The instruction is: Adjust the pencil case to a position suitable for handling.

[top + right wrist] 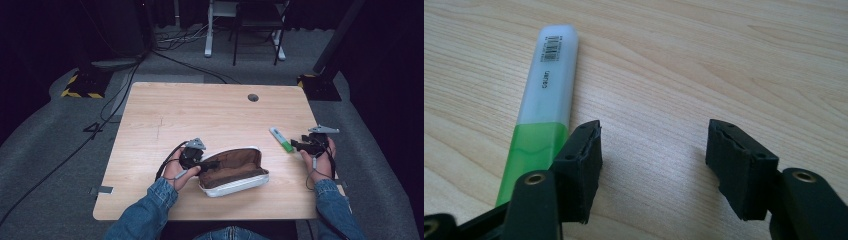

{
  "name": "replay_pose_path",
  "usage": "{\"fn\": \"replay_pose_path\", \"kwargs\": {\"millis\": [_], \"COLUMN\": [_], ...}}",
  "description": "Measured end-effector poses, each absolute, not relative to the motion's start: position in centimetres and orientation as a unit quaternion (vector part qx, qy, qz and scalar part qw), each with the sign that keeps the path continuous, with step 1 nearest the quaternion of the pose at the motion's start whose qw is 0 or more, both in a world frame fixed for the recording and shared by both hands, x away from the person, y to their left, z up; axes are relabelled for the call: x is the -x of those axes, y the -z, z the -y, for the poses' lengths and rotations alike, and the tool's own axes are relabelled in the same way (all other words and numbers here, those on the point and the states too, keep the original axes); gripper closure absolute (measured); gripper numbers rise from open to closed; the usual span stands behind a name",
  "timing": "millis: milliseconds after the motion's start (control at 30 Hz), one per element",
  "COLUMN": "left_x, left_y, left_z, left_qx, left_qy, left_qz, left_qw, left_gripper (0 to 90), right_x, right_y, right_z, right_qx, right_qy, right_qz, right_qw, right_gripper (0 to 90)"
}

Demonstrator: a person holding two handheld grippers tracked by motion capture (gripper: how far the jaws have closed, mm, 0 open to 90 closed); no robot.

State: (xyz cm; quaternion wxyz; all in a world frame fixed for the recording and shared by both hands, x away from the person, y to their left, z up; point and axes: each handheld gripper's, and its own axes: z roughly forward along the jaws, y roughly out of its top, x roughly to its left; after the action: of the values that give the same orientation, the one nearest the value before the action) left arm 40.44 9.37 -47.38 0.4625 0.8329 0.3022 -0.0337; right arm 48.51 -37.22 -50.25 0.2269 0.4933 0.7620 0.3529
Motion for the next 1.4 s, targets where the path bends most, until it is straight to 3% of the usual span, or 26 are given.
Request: {"fn": "replay_pose_path", "kwargs": {"millis": [367, 433, 500, 567, 633, 667, 833, 1400], "left_x": [-41.2, -41.2, -41.3, -41.3, -41.3, -41.3, -41.0, -38.1], "left_y": [48.2, 48.3, 48.3, 48.3, 48.2, 48.2, 47.6, 44.8], "left_z": [-10.3, -10.3, -10.4, -10.5, -10.5, -10.5, -10.7, -13.1], "left_qx": [-0.829, -0.828, -0.825, -0.823, -0.82, -0.82, -0.82, -0.822], "left_qy": [0.016, 0.004, -0.011, -0.011, -0.024, -0.024, -0.037, -0.095], "left_qz": [-0.316, -0.321, -0.327, -0.331, -0.333, -0.333, -0.33, -0.321], "left_qw": [0.461, 0.461, 0.462, 0.462, 0.466, 0.466, 0.466, 0.462], "left_gripper": [74.6, 68.2, 50.8, 47.7, 35.5, 34.0, 28.4, 24.1], "right_x": [-48.5, -48.5, -48.5, -48.5, -48.5, -48.5, -48.5, -48.4], "right_y": [50.3, 50.3, 50.3, 50.3, 50.3, 50.3, 50.3, 50.2], "right_z": [37.2, 37.2, 37.2, 37.2, 37.2, 37.2, 37.2, 37.2], "right_qx": [-0.493, -0.493, -0.493, -0.493, -0.493, -0.493, -0.491, -0.488], "right_qy": [-0.353, -0.353, -0.353, -0.353, -0.353, -0.353, -0.353, -0.353], "right_qz": [-0.762, -0.762, -0.762, -0.762, -0.762, -0.762, -0.763, -0.766], "right_qw": [0.227, 0.227, 0.227, 0.226, 0.226, 0.226, 0.228, 0.225], "right_gripper": [39.6, 39.6, 39.6, 39.6, 39.6, 39.6, 39.5, 39.0]}}
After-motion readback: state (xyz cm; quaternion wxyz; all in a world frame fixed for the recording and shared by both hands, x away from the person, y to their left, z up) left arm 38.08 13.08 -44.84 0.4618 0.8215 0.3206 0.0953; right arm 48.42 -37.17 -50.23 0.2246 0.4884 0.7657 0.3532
